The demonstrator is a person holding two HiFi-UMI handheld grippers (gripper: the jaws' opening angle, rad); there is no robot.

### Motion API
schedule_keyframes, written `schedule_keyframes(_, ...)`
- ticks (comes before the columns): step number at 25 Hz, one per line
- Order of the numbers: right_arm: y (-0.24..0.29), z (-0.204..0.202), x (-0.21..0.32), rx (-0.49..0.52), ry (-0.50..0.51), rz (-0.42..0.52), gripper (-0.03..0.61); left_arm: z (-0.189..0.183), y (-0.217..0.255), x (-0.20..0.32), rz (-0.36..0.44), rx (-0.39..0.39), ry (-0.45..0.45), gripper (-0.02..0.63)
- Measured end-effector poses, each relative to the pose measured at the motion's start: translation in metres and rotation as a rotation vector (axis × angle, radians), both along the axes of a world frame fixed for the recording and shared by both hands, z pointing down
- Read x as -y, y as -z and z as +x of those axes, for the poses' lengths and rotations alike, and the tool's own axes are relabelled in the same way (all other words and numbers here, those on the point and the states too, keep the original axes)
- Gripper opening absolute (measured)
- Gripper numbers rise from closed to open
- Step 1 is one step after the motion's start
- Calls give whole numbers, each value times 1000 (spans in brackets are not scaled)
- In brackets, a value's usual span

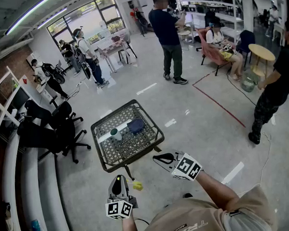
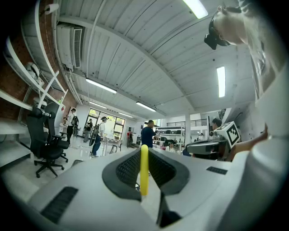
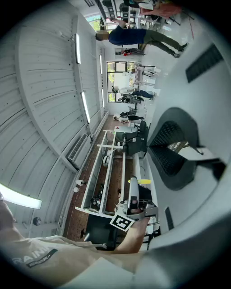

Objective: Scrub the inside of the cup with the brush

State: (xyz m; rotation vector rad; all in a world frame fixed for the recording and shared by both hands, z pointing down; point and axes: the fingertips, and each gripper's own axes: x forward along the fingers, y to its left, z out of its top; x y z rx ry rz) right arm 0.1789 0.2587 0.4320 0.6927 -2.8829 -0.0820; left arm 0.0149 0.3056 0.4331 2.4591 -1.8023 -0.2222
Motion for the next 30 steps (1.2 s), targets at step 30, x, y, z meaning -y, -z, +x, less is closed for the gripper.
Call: schedule_keyframes(30, 10, -83, 41, -44, -105, 32, 17, -75, 6, 16, -19, 48, -11, 52)
